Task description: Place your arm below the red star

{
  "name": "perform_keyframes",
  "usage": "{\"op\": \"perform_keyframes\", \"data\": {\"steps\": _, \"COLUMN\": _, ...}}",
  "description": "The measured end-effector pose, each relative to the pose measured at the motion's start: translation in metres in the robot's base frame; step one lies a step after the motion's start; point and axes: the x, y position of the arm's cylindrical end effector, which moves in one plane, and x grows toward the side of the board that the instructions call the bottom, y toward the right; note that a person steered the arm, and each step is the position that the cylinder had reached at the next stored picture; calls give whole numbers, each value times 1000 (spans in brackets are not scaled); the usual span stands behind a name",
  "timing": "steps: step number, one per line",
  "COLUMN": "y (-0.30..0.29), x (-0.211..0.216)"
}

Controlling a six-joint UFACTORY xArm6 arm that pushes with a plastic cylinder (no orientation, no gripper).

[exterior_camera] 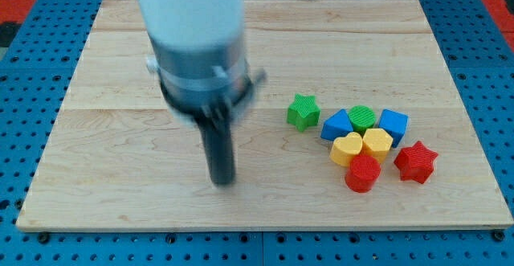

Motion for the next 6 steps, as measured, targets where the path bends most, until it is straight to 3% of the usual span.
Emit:
{"op": "perform_keyframes", "data": {"steps": 3, "y": 9, "x": 24}}
{"op": "perform_keyframes", "data": {"steps": 4, "y": 62, "x": 24}}
{"op": "perform_keyframes", "data": {"steps": 5, "y": 184, "x": 24}}
{"op": "perform_keyframes", "data": {"steps": 6, "y": 244, "x": -8}}
